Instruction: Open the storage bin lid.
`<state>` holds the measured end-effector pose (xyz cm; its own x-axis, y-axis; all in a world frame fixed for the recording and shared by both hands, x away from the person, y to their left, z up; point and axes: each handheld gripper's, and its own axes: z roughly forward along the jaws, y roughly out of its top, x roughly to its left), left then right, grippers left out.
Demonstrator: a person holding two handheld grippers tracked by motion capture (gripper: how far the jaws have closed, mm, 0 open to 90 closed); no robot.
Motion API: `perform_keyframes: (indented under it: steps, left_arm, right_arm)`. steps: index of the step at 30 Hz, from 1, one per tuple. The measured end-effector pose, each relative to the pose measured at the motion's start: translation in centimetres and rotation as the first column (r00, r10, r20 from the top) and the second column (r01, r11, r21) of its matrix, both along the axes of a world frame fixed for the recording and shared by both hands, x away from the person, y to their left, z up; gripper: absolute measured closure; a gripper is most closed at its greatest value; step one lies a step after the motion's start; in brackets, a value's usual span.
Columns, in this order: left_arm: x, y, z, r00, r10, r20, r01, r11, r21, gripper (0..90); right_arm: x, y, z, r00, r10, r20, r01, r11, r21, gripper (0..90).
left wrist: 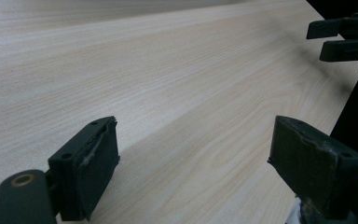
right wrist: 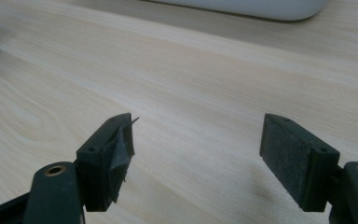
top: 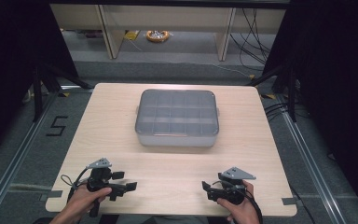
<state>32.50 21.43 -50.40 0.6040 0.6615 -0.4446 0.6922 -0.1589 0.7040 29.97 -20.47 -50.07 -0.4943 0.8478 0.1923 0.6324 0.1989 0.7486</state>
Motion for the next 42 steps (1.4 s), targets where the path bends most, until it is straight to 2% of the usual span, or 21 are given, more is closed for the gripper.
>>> perform_keyframes:
  steps: [1, 4, 5, 6, 7, 12, 13, 18, 21, 22, 26, 31, 32, 33, 34, 36, 37, 38, 39, 41, 42]
  left_arm:
    - [0.0, 0.0, 0.0, 1.0000, 0.002, -0.002, -0.002, 1.0000, 0.000, 14.6]
    - [0.1, 0.0, 0.0, 0.9999, 0.009, -0.008, -0.009, 1.0000, 0.004, 14.6]
    - [0.1, 0.1, -0.1, 0.9999, 0.008, -0.007, -0.008, 1.0000, 0.003, 14.6]
    - [0.1, 0.1, 0.0, 0.9999, 0.011, -0.007, -0.011, 0.9999, 0.006, 14.6]
    - [0.1, 0.1, 0.0, 0.9999, 0.008, -0.008, -0.008, 1.0000, 0.002, 14.6]
    - [0.2, 0.2, 0.0, 0.9998, 0.016, -0.008, -0.016, 0.9999, 0.001, 14.6]
    - [0.2, 0.2, 0.0, 0.9998, 0.020, -0.009, -0.020, 0.9998, -0.003, 14.6]
    - [0.4, 0.3, 0.0, 0.9995, 0.029, -0.013, -0.029, 0.9996, -0.002, 14.6]
    - [0.4, 0.3, 0.0, 0.9994, 0.032, -0.010, -0.032, 0.9995, -0.003, 14.6]
    - [0.5, 0.3, 0.0, 0.9994, 0.033, -0.008, -0.033, 0.9995, -0.001, 14.6]
    - [0.8, 0.4, 0.1, 0.9989, 0.045, -0.012, -0.045, 0.9989, -0.008, 14.5]
    - [1.2, 0.6, 0.2, 0.9976, 0.069, -0.005, -0.069, 0.9975, -0.012, 14.6]
    - [1.4, 0.8, 0.3, 0.9971, 0.076, -0.004, -0.076, 0.9970, -0.015, 14.6]
    - [1.6, 0.7, 0.3, 0.9967, 0.082, -0.003, -0.082, 0.9963, -0.026, 14.6]
    - [1.7, 0.8, 0.3, 0.9964, 0.085, -0.009, -0.085, 0.9959, -0.032, 14.6]
    - [1.9, 0.9, 0.3, 0.9926, 0.090, -0.082, -0.098, 0.9893, -0.108, 14.6]
    - [1.9, 0.9, 0.3, 0.9926, 0.090, -0.082, -0.098, 0.9893, -0.108, 14.6]
    - [2.2, 1.1, 0.3, 0.9920, 0.083, -0.094, -0.093, 0.9905, -0.101, 14.6]
    - [2.2, 1.1, 0.3, 0.9920, 0.083, -0.094, -0.093, 0.9905, -0.101, 14.6]
    - [2.5, 1.1, 0.5, 0.9899, 0.107, -0.093, -0.116, 0.9877, -0.105, 14.7]
    - [3.0, 1.5, 0.8, 0.9896, 0.110, -0.093, -0.120, 0.9865, -0.111, 14.6]
  right_arm:
    - [0.0, -0.1, 0.0, 0.9999, -0.001, 0.013, 0.001, 1.0000, -0.006, 26.5]
    - [0.0, -0.2, 0.0, 0.9999, -0.014, -0.006, 0.014, 0.9999, 0.006, 26.4]
    - [-0.1, 0.0, 0.1, 0.9988, -0.035, -0.033, 0.036, 0.9987, 0.037, 26.4]
    - [0.1, -0.3, -0.1, 0.9998, -0.013, -0.014, 0.013, 0.9995, 0.029, 26.4]
    - [0.1, -0.3, -0.1, 0.9998, -0.018, -0.008, 0.018, 0.9996, 0.024, 26.4]
    - [0.2, -0.4, -0.1, 0.9998, -0.017, -0.014, 0.018, 0.9994, 0.030, 26.4]
    - [0.2, -0.4, 0.0, 0.9995, -0.027, -0.017, 0.027, 0.9995, 0.017, 26.4]
    - [0.6, -0.9, 0.1, 0.9977, -0.065, -0.021, 0.066, 0.9950, 0.075, 26.7]
    - [0.8, -1.2, 0.2, 0.9965, -0.084, -0.002, 0.083, 0.9934, 0.078, 27.0]
    - [0.9, -1.2, 0.2, 0.9965, -0.084, 0.004, 0.083, 0.9910, 0.105, 27.0]
    - [1.3, -1.7, 0.4, 0.9957, -0.092, -0.006, 0.092, 0.9871, 0.131, 26.4]
    - [2.1, -2.2, 0.2, 0.9941, -0.108, -0.007, 0.107, 0.9687, 0.224, 25.2]
    - [2.1, -2.3, 0.4, 0.9919, -0.126, -0.018, 0.126, 0.9671, 0.221, 25.3]
    - [2.4, -2.4, 0.2, 0.9932, -0.116, 0.006, 0.112, 0.9695, 0.218, 25.3]
    - [2.5, -2.4, 0.3, 0.9932, -0.117, 0.003, 0.113, 0.9665, 0.230, 25.2]
    - [2.8, -2.6, 0.3, 0.9920, -0.126, -0.001, 0.123, 0.9636, 0.238, 24.8]
    - [2.8, -2.6, 0.4, 0.9898, -0.140, -0.027, 0.142, 0.9545, 0.262, 24.6]
    - [3.0, -2.7, 0.4, 0.9883, -0.149, -0.032, 0.152, 0.9540, 0.258, 24.4]
    - [3.3, -3.0, 0.3, 0.9901, -0.140, -0.009, 0.138, 0.9567, 0.256, 24.1]
    - [3.6, -3.1, 0.2, 0.9906, -0.137, 0.001, 0.132, 0.9577, 0.256, 23.9]
    - [3.9, -3.3, 0.5, 0.9894, -0.142, -0.031, 0.145, 0.9497, 0.278, 23.8]
